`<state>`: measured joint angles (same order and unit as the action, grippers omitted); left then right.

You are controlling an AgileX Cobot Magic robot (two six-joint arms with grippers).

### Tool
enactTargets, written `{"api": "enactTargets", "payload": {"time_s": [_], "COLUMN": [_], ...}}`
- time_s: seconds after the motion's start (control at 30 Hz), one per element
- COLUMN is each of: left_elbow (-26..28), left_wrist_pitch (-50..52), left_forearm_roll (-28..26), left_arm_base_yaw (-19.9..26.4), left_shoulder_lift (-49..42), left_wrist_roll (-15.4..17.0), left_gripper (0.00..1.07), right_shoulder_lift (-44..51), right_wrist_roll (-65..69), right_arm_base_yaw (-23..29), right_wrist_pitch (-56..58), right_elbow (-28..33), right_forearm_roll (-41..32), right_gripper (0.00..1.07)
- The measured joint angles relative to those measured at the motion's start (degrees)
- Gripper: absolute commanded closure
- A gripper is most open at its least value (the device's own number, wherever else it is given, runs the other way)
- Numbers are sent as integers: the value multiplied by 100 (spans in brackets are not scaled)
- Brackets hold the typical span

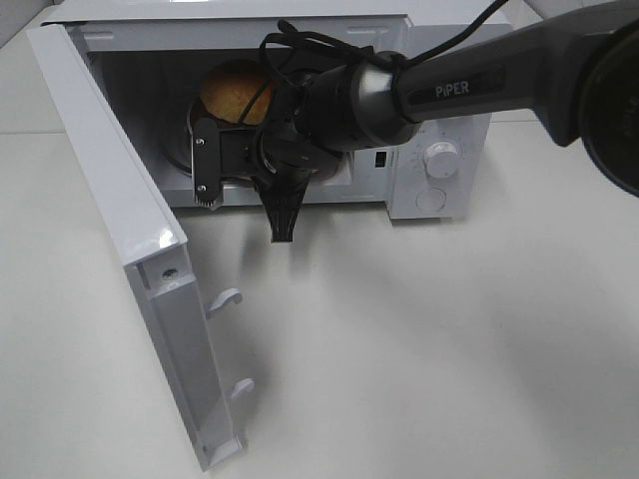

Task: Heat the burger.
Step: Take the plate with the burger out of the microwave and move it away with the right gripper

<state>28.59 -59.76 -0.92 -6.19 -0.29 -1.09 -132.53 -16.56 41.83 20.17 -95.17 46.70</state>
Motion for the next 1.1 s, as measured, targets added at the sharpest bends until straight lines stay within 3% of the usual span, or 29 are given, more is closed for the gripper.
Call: {"api": "enactTargets", "payload": {"time_s": [0.57,1.1], "left_elbow": [0,0], "left_wrist_pitch": [0,0], "left_forearm_roll": [0,0], "left_arm_base_yaw": [0,0], "left_shoulder_lift": [0,0], "left_wrist_roll": [0,0], "left_gripper": [107,107], "right_shoulder_lift": [447,1673], "right_wrist_roll": [-1375,-2252], "right_arm_base_yaw": [0,0], "right_wrist_pitch": [275,-510], "right_elbow": [126,2011], "right_forearm_roll": [-1152,-1146], "right_gripper": [107,107]}}
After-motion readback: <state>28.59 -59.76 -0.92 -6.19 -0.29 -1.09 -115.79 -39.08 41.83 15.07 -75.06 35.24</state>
